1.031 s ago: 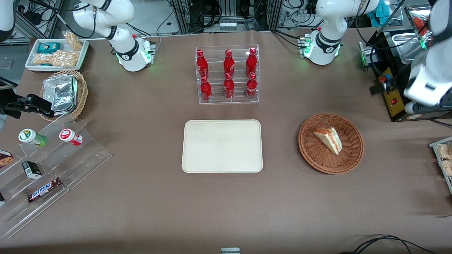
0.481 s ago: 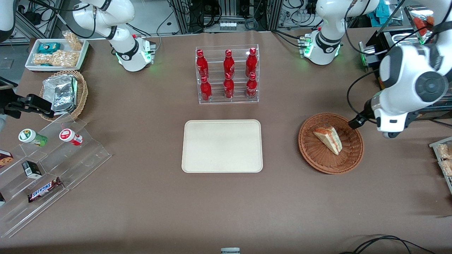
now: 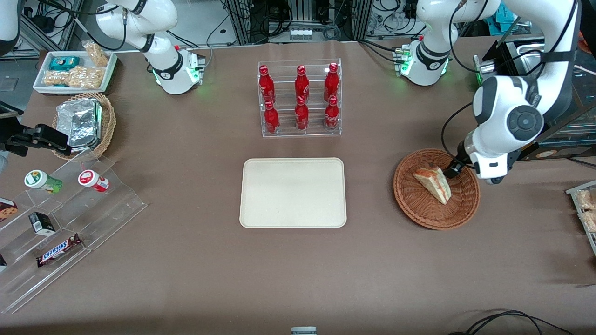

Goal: Place sandwich from basket to tray
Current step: 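Lower the open left gripper around the wrapped sandwich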

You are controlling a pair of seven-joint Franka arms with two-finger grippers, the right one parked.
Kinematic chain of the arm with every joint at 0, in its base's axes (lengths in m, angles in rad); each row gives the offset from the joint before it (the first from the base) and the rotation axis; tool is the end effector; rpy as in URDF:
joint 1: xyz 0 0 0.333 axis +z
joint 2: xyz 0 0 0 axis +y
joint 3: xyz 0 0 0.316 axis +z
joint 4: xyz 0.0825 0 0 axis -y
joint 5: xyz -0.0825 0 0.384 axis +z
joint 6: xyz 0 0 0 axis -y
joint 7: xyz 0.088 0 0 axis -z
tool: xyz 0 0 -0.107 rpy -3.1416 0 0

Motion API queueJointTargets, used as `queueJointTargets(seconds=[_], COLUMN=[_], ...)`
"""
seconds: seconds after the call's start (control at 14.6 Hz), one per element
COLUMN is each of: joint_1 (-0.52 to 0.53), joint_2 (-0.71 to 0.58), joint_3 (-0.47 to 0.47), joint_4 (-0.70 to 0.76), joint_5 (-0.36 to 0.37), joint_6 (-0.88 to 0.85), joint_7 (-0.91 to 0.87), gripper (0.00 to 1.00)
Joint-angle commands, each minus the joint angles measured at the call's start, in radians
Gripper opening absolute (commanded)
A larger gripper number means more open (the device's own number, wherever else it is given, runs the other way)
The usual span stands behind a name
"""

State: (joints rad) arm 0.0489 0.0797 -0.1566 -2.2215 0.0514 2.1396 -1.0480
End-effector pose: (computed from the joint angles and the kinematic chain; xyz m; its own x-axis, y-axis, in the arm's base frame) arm 0.5154 -0.0533 0.3274 0.6104 0.7900 -0.0575 0.7768 -0.6112 -0.1517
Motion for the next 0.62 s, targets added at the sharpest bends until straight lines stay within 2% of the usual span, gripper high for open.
queueJointTargets(seconds=[0.0, 0.55], joint_1=[-0.023, -0.029], joint_2=[0.040, 0.121], joint_3=[0.006, 0.003], joint_4=[0.000, 0.003], joint_5=[0.007, 0.010], joint_6=[0.054, 0.154], joint_7=[-0.056, -0.060], gripper=[1.00, 1.00])
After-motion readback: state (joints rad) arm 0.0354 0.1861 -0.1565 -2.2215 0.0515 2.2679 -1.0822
